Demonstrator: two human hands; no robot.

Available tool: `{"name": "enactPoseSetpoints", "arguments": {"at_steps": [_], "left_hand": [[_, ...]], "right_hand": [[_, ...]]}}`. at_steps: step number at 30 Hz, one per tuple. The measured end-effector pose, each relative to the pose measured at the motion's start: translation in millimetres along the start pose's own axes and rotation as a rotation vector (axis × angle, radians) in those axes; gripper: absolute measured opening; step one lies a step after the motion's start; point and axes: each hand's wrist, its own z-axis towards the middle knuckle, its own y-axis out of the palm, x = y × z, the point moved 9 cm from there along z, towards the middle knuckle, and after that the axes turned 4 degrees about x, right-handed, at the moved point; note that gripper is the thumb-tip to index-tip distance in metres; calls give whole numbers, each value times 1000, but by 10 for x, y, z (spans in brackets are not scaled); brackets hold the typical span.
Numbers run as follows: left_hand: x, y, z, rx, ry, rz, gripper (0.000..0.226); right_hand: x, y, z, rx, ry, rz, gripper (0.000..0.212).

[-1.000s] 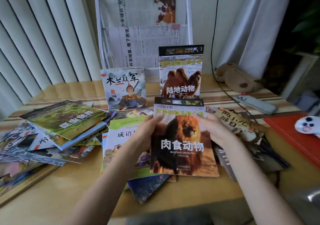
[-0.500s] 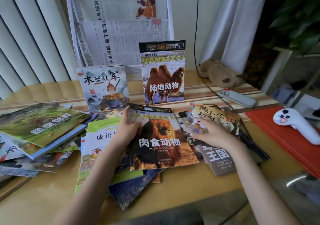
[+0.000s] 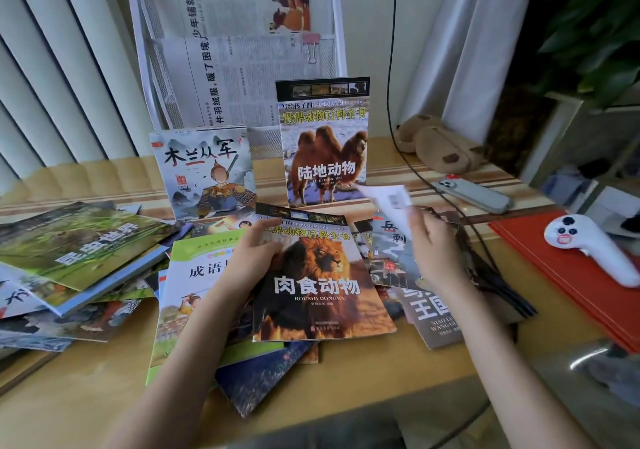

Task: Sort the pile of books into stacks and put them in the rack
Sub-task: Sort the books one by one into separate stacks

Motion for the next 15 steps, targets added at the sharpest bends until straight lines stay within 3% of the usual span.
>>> {"name": "enactPoseSetpoints", "arguments": {"at_steps": [4, 8, 15], "left_hand": [[28, -181, -59, 124, 69, -261, 36], [-73, -382, -39, 198, 11, -520, 37], [-138, -433, 39, 165, -29, -644, 41]], "right_hand": [[-98, 719, -318, -536, -74, -199, 57], [63, 886, -349, -554, -45, -268, 61], [137, 842, -354, -548, -53, -225, 63]]}}
